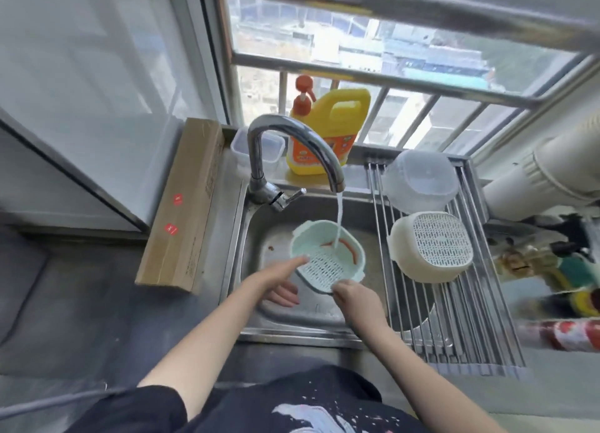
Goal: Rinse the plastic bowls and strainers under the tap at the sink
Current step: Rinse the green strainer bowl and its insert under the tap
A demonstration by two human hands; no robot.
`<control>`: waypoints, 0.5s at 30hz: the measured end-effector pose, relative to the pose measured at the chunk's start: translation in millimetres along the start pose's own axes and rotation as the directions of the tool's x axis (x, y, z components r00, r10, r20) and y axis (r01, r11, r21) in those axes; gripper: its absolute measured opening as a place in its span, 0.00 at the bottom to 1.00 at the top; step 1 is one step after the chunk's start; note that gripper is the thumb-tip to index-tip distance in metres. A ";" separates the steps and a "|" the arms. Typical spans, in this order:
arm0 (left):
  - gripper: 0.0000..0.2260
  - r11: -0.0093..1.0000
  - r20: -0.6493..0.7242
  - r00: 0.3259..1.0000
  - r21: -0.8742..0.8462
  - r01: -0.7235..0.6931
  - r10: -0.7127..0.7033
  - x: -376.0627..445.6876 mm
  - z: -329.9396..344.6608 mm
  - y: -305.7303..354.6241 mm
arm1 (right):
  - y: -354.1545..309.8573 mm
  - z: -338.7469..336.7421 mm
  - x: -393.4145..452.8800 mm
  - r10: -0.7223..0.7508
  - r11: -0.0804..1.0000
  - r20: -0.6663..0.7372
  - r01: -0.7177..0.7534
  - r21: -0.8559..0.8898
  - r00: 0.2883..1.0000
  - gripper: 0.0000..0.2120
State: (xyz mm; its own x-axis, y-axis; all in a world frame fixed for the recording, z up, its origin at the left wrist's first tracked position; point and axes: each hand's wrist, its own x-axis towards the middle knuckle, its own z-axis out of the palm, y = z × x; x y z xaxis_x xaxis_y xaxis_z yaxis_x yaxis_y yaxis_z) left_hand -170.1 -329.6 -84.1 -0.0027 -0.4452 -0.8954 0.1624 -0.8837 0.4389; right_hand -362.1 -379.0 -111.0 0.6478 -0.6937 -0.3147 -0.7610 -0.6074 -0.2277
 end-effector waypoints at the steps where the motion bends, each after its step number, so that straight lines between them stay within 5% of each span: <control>1: 0.31 0.999 0.017 1.000 -0.036 -0.011 0.012 -0.6 0.7 3.3 | -0.4 -2.9 0.4 -0.057 0.998 -0.040 0.058 0.023 0.998 0.11; 4: 0.22 0.984 -0.018 0.997 -0.160 -0.077 0.075 1.2 -0.1 9.2 | -3.4 -11.2 3.7 -0.116 0.992 -0.152 0.123 0.036 0.981 0.18; 8: 0.23 0.943 -0.107 0.989 -0.306 -0.128 0.100 4.7 -5.5 15.1 | -8.2 -29.0 17.4 -0.136 0.981 0.009 0.133 0.139 0.991 0.13; 11: 0.23 0.965 -0.225 0.965 -0.187 -0.182 0.138 -1.3 -12.0 17.0 | -8.0 -46.3 26.8 -0.155 0.986 0.157 0.144 0.079 0.975 0.18; 15: 0.27 0.959 -0.346 0.897 0.166 -0.230 0.275 -4.5 -28.2 12.4 | 0.1 -72.0 52.8 -0.213 0.972 0.104 0.222 -0.081 0.972 0.28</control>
State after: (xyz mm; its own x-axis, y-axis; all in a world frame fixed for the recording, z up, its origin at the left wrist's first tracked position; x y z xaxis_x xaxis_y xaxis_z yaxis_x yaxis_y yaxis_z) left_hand -140.3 -334.4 -76.7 0.3835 -0.5924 -0.7085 -0.0074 -0.7691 0.6391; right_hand -325.6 -443.5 -61.3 0.7881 -0.5044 -0.3529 -0.5932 -0.7755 -0.2163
